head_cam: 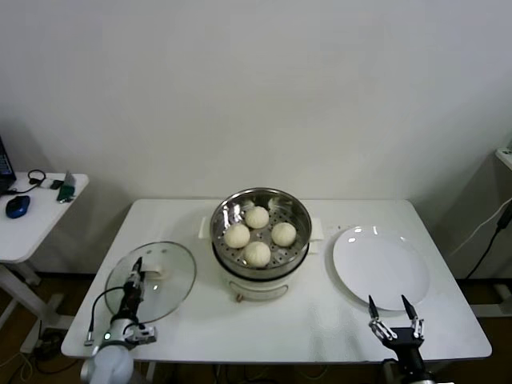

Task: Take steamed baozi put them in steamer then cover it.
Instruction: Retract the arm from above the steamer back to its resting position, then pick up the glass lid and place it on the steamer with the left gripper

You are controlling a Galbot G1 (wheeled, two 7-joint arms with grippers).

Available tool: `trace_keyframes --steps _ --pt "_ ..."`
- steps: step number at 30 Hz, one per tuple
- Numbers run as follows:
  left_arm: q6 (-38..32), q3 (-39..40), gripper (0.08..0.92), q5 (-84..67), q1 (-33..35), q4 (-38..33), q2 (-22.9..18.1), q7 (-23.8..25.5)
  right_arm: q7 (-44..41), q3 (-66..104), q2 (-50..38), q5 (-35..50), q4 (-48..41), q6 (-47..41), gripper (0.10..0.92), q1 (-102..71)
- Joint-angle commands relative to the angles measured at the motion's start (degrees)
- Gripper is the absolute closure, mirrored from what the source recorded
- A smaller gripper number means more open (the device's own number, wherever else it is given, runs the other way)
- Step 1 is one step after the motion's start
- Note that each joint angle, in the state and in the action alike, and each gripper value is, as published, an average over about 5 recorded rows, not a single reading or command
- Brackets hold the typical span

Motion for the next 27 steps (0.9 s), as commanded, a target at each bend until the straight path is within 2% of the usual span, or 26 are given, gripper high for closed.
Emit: trace_keyframes --steps 1,6,10,13,20,23,27 --pt "0.06 -0.08 0.663 0.06 -0.49 0.36 -0.04 -0.01 0.04 0.07 0.24 -0.49 0.03 0.05 0.203 0.03" --pt "0.57 -0.06 0.800 -2.29 0.40 -3.48 0.22 0.28 0.09 0.24 0.26 -0.75 0.21 -0.03 0.203 0.09" --pt "3.13 0.93 0.857 -6.13 2.42 -12.02 1.60 2.72 0.61 0.38 0.35 -2.04 0.36 -0.42 0.203 0.26" --pt "7.02 2.08 0.857 -10.09 4.05 -19.44 4.19 6.62 1.48 0.45 0.48 -4.11 0.33 -0.92 0.203 0.35" --pt "21.40 4.55 0.857 -20.44 6.03 -34.20 14.54 17.77 4.04 0.50 0.63 -8.08 0.22 -2.74 0.203 0.27" --pt "28.78 7.15 0.857 -25.48 5.04 -39.35 18.84 21.72 5.10 0.52 0.84 -9.29 0.12 -3.17 0.203 0.31" --pt "35.58 12.74 0.857 -26.80 1.75 -43.65 21.94 24.04 5.41 0.23 1.19 -10.88 0.09 -2.72 0.203 0.49"
